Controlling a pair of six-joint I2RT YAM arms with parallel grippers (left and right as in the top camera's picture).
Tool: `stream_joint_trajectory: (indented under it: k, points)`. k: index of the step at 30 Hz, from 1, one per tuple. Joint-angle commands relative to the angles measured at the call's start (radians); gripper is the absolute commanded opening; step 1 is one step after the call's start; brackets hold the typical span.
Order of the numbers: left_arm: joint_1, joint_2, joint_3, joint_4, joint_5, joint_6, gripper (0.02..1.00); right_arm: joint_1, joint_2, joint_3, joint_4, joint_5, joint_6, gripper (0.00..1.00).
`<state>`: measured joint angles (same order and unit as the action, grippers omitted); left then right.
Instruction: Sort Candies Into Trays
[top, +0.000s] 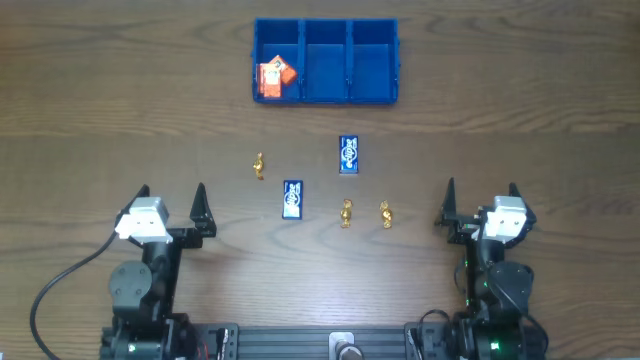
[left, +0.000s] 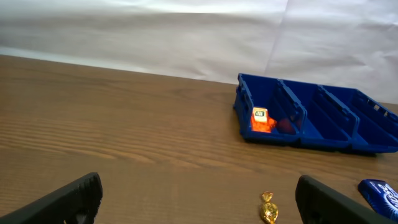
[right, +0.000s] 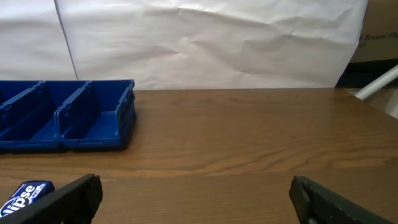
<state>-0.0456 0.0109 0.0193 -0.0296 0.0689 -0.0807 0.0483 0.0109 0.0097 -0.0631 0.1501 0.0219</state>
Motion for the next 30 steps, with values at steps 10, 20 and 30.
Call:
stream_joint_trajectory:
  k: [10, 20, 30]
  points:
    - [0.006, -0.007, -0.014, -0.044, 0.003, 0.006, 0.998, -0.005, -0.006, -0.002, 0.031, -0.012, 0.122, 0.998]
    - [0.006, -0.007, -0.014, -0.044, 0.003, 0.006, 0.996, -0.003, 0.557, 0.518, -0.197, -0.347, 0.215, 0.998]
    - [0.006, -0.007, -0.014, -0.044, 0.002, 0.006, 0.996, 0.284, 1.342, 1.125, -0.583, -0.503, 0.275, 0.998]
